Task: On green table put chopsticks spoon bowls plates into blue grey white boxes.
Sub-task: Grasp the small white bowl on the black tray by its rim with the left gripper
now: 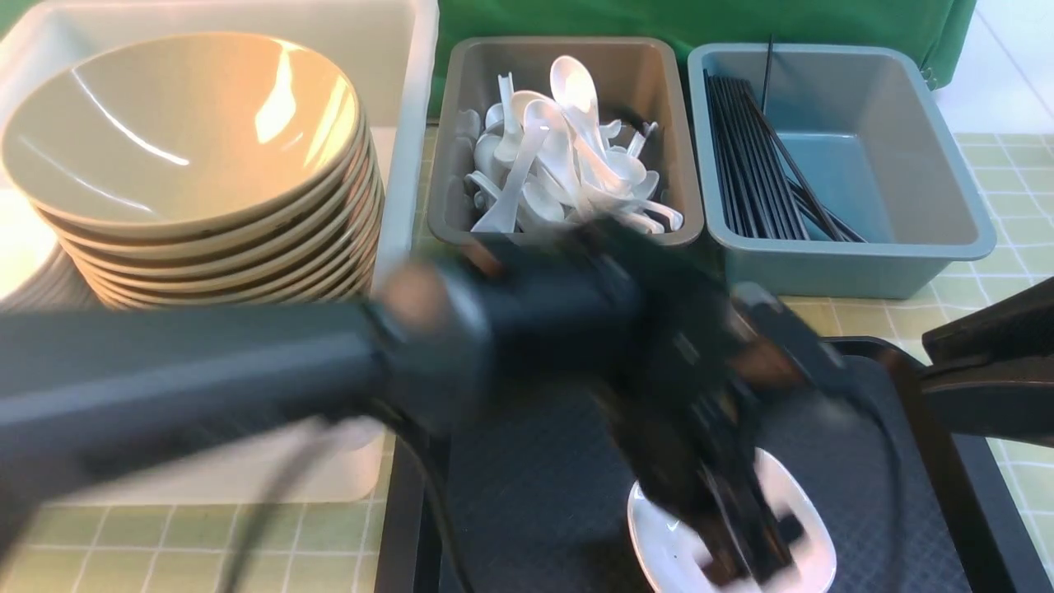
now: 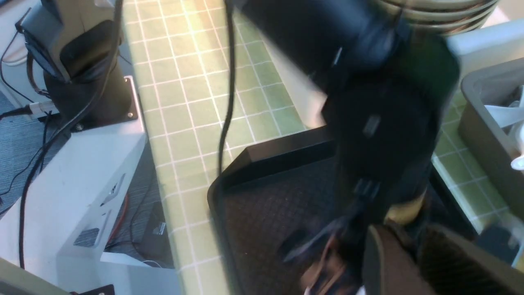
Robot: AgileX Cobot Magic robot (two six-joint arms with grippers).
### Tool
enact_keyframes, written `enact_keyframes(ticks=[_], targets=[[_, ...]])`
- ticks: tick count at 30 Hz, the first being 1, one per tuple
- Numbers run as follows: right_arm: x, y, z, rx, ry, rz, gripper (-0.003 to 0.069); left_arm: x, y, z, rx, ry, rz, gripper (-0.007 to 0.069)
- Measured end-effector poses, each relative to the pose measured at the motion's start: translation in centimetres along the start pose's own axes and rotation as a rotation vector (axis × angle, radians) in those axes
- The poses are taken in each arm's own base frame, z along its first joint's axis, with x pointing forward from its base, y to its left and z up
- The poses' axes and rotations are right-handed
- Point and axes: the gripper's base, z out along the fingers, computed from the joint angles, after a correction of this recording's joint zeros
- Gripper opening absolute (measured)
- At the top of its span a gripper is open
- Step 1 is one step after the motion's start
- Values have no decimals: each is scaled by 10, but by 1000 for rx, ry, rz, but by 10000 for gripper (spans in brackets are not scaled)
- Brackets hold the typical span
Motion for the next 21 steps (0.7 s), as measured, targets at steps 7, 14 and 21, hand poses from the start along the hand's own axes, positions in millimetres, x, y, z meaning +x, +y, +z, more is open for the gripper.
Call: enact_keyframes(ticks=[7, 14, 21], targets=[[2, 1, 0, -13, 20, 20, 141, 15, 76, -18, 173, -3, -187, 623], [5, 3, 0, -35, 52, 22, 148, 10, 122, 7, 302, -35, -261, 591], [7, 5, 0, -52, 75, 23, 152, 3, 111, 54, 413, 85, -177, 591]])
